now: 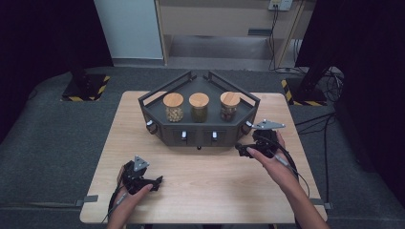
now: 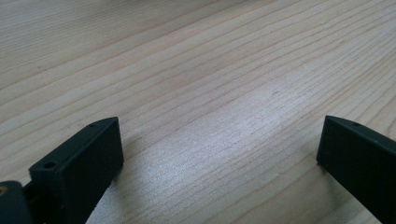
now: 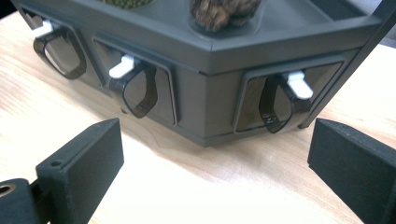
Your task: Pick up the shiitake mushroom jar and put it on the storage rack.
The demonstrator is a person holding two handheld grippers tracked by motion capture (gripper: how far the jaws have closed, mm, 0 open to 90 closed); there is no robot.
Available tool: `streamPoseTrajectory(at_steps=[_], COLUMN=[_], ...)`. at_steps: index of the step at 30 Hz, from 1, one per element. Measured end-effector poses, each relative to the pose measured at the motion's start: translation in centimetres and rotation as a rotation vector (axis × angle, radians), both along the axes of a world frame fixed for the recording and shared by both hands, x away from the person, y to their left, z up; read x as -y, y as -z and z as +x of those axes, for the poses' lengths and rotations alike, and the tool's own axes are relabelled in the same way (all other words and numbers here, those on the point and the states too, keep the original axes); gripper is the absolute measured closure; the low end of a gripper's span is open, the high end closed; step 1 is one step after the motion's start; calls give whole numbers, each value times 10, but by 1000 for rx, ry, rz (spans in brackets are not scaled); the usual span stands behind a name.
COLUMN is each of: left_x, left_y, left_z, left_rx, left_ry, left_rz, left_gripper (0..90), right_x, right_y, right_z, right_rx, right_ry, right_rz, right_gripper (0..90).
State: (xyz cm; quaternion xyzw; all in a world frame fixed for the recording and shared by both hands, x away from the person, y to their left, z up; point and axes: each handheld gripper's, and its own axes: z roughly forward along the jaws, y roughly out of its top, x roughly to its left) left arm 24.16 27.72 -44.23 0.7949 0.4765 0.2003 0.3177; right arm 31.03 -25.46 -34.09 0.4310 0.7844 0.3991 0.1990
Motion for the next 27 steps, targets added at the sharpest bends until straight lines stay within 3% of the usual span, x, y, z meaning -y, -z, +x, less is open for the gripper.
streamPoseTrajectory(at_steps=[27], left_x=[0], left_y=[0], left_z=[0], left_rx=[0], left_ry=[-2], left_rz=[0], left_gripper=[0], right_x=[11], right_y=[28], right_z=[-25], right_rx=[-9], right_ry=[8], right_rz=[-14], right_gripper=[34])
